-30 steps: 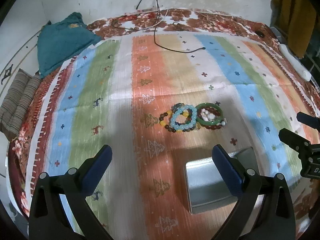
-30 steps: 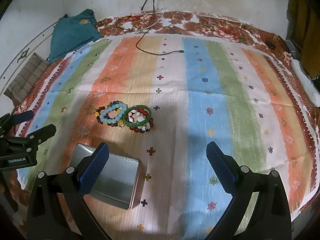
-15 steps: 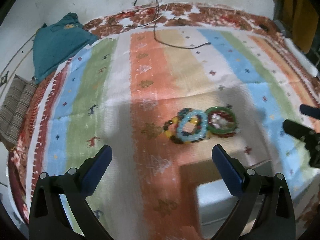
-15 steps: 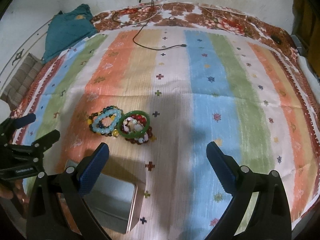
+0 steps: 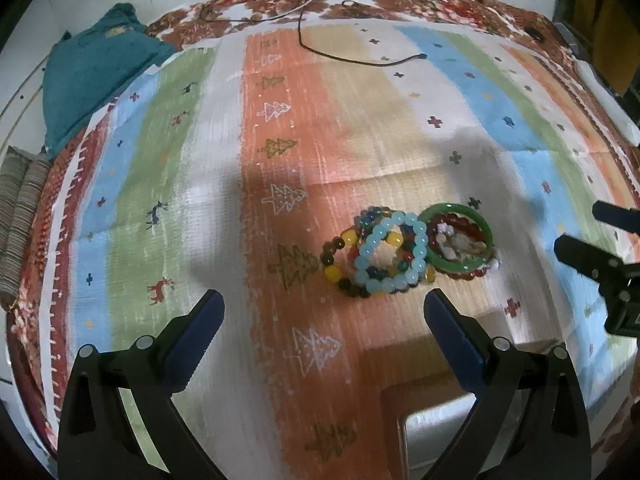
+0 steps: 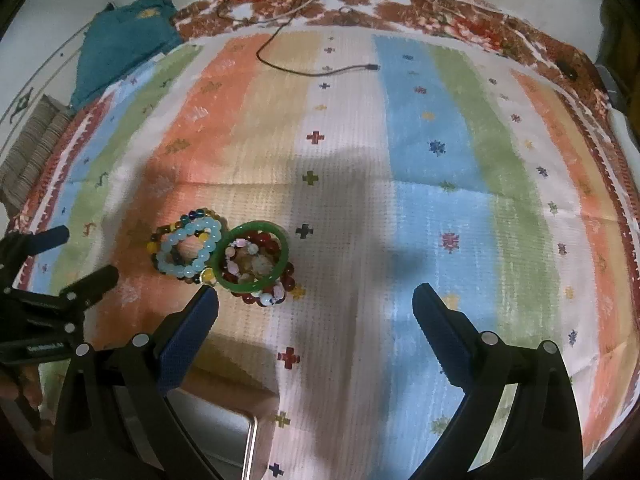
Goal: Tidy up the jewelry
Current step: 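Lower both tools over the light blue bracelet and green jade bangle, then grasp the green jade bangle with the right tool while the left tool grasps the light blue bead bracelet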
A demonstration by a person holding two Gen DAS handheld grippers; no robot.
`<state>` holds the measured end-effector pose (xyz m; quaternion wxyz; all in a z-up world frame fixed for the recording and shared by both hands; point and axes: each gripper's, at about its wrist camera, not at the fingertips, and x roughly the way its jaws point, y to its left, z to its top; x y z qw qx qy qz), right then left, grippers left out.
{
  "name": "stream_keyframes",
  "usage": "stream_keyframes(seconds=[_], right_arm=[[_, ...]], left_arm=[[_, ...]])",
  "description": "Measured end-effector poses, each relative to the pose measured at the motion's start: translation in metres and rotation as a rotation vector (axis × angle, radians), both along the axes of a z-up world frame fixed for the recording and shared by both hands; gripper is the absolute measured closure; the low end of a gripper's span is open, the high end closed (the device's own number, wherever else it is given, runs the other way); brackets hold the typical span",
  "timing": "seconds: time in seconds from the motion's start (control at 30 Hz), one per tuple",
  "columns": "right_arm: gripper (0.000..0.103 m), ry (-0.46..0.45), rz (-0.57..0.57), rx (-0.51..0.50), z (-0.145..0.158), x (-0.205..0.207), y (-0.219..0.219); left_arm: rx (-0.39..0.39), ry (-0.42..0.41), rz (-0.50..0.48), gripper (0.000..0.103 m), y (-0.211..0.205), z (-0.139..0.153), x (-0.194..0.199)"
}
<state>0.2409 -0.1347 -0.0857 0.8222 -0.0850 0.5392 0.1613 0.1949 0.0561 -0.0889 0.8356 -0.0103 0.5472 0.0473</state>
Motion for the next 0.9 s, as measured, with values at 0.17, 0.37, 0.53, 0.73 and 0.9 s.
stream_keyframes(seconds=[0.17,0.37,0.53,0.73,0.9], right_arm=[[0.005,0.036,-0.001,0.004,-0.011,0.012,0.004],[0.009,0.065,0.009,-0.005,-0.019,0.02,0.014],[0.017,0.086,0.016,-0.023,-0.028,0.027,0.02],[0.026,0.094,0.016,-0.045,-0.039,0.037,0.026],[0.037,0.122,0.034,-0.067,-0.052,0.043,0.031]], left_arm=[[0.015,-0.007,0.009,0.006,0.002,-0.001,0.01],[0.017,0.049,-0.007,0.018,-0.001,-0.018,0.023],[-0.004,0.063,-0.015,0.024,0.001,-0.026,0.032],[-0.038,0.098,-0.05,0.038,-0.002,-0.039,0.041],[-0.065,0.11,-0.084,0.056,-0.005,-0.045,0.046]])
